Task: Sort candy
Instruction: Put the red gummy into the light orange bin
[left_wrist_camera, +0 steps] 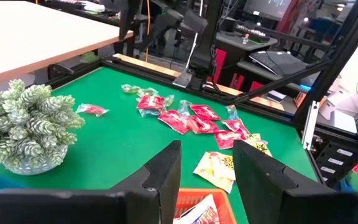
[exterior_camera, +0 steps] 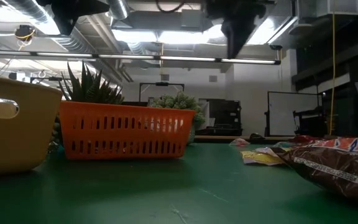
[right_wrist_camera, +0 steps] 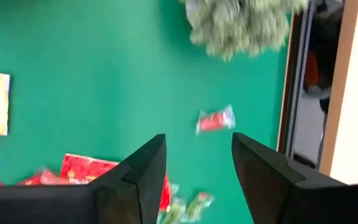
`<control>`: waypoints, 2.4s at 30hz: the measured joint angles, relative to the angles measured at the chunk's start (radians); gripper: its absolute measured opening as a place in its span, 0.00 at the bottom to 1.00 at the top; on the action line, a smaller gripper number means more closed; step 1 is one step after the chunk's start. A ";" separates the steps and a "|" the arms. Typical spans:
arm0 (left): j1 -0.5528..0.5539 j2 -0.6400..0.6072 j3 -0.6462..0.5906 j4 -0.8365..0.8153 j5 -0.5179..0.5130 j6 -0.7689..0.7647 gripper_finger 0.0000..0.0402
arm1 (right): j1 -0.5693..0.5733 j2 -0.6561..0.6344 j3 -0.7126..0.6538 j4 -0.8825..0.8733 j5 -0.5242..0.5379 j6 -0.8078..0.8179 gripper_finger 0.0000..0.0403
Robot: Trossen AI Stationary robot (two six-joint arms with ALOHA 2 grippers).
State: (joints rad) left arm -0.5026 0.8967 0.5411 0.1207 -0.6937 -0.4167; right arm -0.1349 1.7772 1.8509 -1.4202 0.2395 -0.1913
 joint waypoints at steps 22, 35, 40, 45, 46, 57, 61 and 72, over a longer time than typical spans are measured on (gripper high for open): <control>0.000 0.000 0.000 0.001 0.000 0.000 0.33 | -0.247 -0.260 -0.925 1.017 0.029 0.394 0.45; 0.000 0.000 0.000 0.001 0.000 0.000 0.33 | -0.247 -0.100 -0.942 1.087 0.125 0.565 0.45; 0.000 0.000 0.000 0.001 0.000 0.000 0.33 | -0.247 -0.067 -0.942 1.086 0.169 0.567 0.45; 0.000 0.000 0.000 0.001 0.000 0.000 0.33 | -0.247 -0.052 -0.942 1.086 0.196 0.610 0.45; 0.000 0.000 0.000 0.001 0.000 0.000 0.33 | -0.247 -0.051 -0.942 1.086 0.196 0.611 0.45; 0.000 0.000 0.000 0.001 0.000 0.001 0.33 | -0.245 -0.051 -0.942 1.086 0.195 0.683 0.45; 0.000 0.000 0.000 0.001 0.000 0.001 0.33 | -0.245 -0.051 -0.942 1.079 0.188 0.737 0.45; 0.000 0.000 0.000 0.001 0.000 0.001 0.33 | -0.245 -0.001 -0.942 1.087 0.166 0.740 0.45</control>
State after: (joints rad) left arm -0.5024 0.8964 0.5411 0.1215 -0.6937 -0.4160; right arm -0.3801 1.7766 0.9094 -0.3333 0.4058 0.5484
